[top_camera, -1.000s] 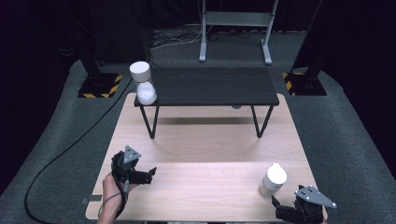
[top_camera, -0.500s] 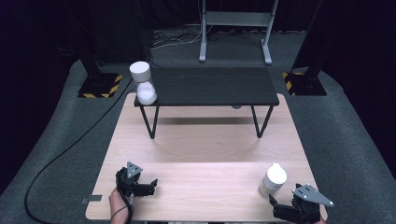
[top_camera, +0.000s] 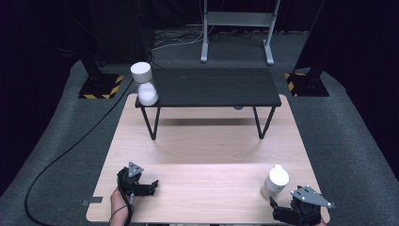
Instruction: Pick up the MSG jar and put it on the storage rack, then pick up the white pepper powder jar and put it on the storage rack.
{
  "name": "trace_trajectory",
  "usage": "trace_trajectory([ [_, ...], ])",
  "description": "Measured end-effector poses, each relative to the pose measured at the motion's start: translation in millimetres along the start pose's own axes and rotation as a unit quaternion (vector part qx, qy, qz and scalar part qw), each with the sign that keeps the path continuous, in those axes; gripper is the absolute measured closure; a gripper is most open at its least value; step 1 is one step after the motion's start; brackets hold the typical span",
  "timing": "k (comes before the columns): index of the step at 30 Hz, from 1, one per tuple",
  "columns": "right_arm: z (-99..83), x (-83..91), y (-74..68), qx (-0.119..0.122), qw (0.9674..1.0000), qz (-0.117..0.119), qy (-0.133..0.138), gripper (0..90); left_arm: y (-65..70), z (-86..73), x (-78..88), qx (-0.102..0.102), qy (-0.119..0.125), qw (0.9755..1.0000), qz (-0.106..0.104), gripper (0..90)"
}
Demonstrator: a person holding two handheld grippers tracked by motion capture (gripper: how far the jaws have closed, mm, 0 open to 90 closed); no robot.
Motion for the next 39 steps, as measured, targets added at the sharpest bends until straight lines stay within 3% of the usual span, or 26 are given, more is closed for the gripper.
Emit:
trace_trajectory([
  [15, 13.9, -0.3, -11.0, 0.009, 1.0, 0.0, 0.003, 0.0, 0.0, -0.1, -0.1, 0.0, 0.0, 1.0, 0.0, 0.2],
  [39, 16.4, -0.2, 4.0, -0.016, 0.9998, -0.012, -0.008, 0.0, 0.4, -0.2, -0.2, -0.007, 0.001, 1.0, -0.004, 0.3],
])
Point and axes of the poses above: each handheld gripper's, and its own axes: x roughly backward along the jaws, z roughly out of its top, y roughly to its right, the point moved 10 cm from there along -x, roughly forward along the jaws, and after that the axes turned 14 degrees about -y, right-handed, at the moved point
